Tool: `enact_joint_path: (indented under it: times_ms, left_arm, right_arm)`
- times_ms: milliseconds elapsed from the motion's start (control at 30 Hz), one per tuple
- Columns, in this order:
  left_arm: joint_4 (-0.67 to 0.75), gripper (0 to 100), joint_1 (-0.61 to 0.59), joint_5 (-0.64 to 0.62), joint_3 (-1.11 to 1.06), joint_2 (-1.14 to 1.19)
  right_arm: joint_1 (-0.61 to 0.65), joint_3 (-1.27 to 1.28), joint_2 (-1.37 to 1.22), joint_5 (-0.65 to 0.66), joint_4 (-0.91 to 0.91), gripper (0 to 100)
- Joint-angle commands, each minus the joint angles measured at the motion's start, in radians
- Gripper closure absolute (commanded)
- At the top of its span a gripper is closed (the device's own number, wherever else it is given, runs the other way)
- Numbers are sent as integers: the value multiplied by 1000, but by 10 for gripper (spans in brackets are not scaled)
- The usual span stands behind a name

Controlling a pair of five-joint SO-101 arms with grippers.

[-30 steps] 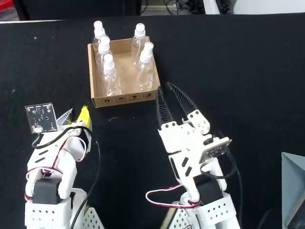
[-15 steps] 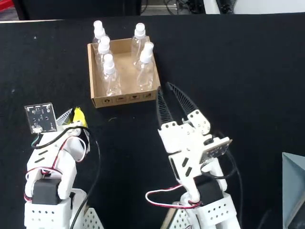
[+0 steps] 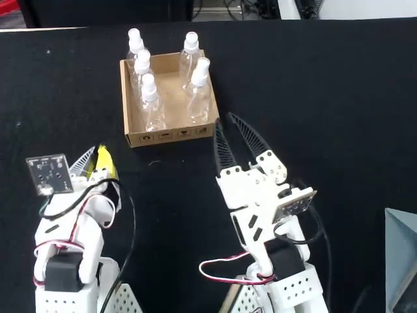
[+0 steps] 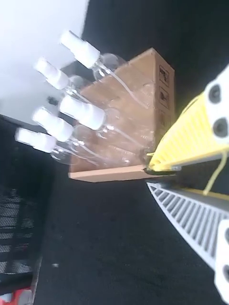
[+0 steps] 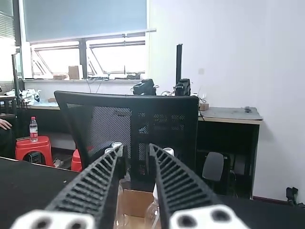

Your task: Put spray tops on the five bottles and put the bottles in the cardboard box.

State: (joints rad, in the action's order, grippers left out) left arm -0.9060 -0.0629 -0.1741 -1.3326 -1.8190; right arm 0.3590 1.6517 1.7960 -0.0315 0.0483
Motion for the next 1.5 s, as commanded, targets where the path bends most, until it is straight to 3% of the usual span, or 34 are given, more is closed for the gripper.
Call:
enact_joint_path:
  times_ms: [0, 500, 1000, 1267, 1467]
  left_arm:
    - [32, 971, -16, 0, 10, 9]
    - [49, 966, -8, 2, 4, 9]
    - [72, 966, -18, 241, -159, 9]
    - [64, 966, -19, 253, -193, 9]
    - [74, 966, -76, 253, -262, 9]
  right_arm:
    - [15, -2, 102, 9, 5, 966]
    - [15, -4, 105, 9, 5, 966]
    - [15, -4, 105, 87, 5, 966]
    - [6, 30, 104, 87, 21, 969]
    - [-78, 30, 102, 86, 112, 969]
